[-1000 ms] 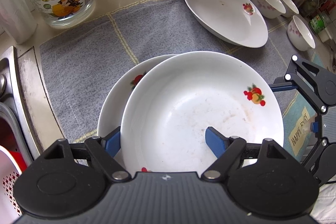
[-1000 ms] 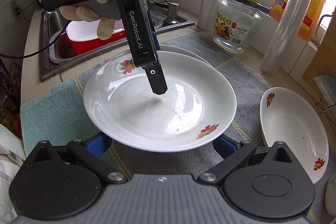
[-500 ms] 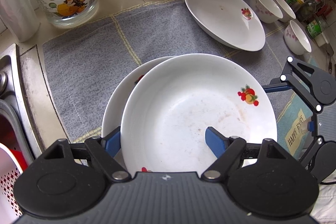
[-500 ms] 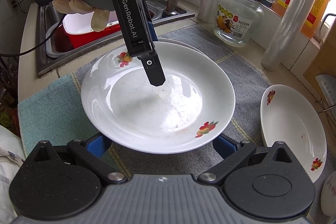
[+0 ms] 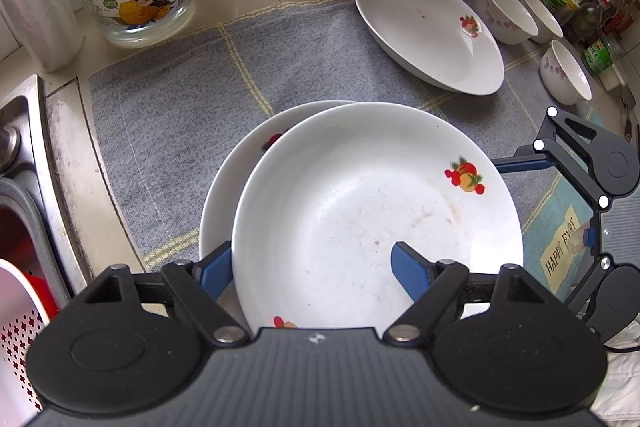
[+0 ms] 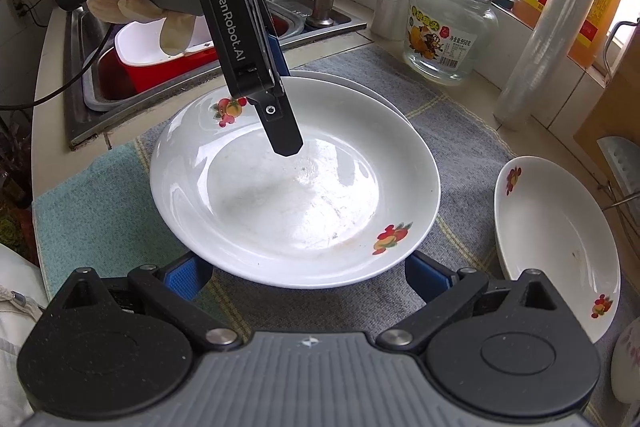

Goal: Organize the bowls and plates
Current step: 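Lower the plate onto the other plate and open the left gripper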

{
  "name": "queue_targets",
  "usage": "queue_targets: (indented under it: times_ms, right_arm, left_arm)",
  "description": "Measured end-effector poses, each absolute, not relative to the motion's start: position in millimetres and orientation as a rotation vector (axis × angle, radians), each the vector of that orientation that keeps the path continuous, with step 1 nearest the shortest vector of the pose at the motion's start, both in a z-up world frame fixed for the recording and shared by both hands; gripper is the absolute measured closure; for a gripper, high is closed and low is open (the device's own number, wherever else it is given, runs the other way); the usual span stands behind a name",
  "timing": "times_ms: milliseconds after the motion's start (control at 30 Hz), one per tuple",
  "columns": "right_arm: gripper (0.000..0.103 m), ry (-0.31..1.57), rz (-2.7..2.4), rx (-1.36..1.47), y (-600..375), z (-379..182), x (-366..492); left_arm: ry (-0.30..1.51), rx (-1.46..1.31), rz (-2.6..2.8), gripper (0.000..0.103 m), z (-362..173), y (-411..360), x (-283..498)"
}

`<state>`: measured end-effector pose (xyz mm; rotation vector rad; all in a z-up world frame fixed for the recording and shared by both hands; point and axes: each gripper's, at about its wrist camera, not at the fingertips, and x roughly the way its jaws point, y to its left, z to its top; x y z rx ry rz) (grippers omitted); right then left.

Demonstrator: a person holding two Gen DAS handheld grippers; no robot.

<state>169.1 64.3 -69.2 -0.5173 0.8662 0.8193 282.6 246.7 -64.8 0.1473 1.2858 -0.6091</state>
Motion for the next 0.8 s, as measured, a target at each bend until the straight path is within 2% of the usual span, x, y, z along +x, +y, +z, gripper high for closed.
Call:
queue_targets:
  times_ms: [800]
  right_arm:
    - [0.0,0.867,0.814,-0.506,65.3,-68.9,167.8]
  left_arm:
    - [1.284,0.156,-0.586,0.019,-59.8,248.4,276.7]
